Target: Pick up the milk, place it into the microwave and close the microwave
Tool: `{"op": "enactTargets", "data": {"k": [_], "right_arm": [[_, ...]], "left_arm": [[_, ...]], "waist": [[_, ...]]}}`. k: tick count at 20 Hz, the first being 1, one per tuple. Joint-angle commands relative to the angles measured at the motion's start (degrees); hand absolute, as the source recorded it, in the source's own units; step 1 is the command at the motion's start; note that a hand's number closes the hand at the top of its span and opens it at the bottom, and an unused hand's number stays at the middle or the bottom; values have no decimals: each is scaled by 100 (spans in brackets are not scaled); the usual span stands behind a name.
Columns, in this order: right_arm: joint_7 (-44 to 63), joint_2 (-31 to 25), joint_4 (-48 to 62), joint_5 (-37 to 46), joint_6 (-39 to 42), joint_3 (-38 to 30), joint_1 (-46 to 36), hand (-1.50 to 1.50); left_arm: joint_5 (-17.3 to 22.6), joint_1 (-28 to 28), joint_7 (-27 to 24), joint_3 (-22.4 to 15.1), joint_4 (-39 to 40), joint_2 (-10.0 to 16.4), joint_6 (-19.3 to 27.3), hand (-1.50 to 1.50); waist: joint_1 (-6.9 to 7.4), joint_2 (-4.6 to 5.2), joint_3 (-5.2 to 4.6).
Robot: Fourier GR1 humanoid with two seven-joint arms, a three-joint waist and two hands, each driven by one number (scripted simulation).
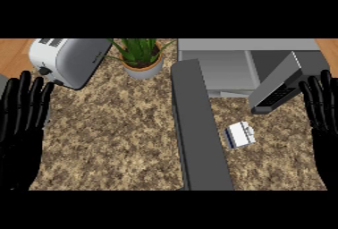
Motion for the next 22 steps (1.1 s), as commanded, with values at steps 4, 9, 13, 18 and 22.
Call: {"op": "enactTargets", "data": {"k": [4, 9, 13, 18, 22], "right_arm": [[459, 80, -44, 279, -174, -135, -157, -150], [470, 467, -304, 160, -117, 544, 244, -150], [535, 734, -622, 609, -362, 995, 702, -150], [452, 786, -243, 757, -579, 771, 582, -150], [-132, 662, 367, 920, -491, 692, 758, -150]], "left_arm": [[-335, -142, 42, 9, 312, -108, 142, -150], [896, 972, 214, -27, -416, -372, -209, -150], [984, 1465, 221, 34, -836, -353, -322, -150], [1287, 2688, 59, 9, -1612, -409, -767, -150], [1808, 3055, 108, 432, -1966, -231, -1137, -150]], "waist": [[43, -147, 25], [98, -161, 22], [64, -156, 23], [117, -159, 22], [130, -158, 24]]}}
